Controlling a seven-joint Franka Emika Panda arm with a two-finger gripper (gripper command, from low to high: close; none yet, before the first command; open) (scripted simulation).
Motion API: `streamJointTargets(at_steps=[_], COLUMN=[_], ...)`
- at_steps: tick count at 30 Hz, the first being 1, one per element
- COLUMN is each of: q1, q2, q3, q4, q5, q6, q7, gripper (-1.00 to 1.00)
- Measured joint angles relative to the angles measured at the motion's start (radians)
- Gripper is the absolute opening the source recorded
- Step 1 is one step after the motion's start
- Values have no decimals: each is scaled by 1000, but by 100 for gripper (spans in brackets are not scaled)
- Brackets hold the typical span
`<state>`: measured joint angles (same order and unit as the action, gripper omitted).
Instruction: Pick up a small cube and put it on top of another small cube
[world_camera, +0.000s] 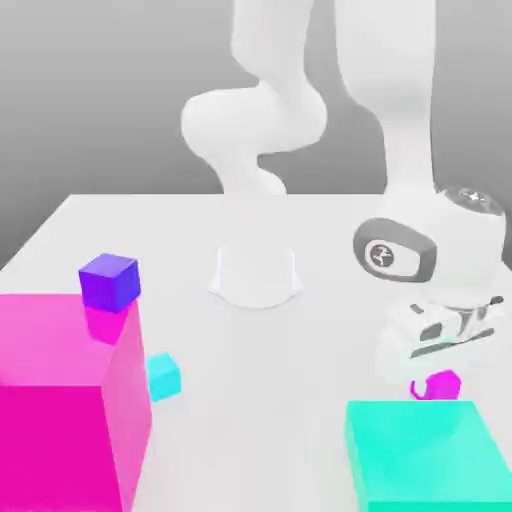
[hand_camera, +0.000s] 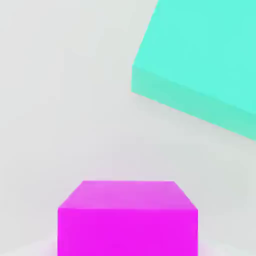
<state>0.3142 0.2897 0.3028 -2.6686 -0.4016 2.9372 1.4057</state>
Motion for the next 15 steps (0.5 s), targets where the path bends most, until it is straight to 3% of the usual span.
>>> streamJointTargets(at_steps=[6,15], q1=[-103,-387], q2=[-151,-207], q3=[135,-69], q4=[-33,235], q5=[206,275], q6=[-114,-438], q7=[-157,-198], gripper=[-100,-100])
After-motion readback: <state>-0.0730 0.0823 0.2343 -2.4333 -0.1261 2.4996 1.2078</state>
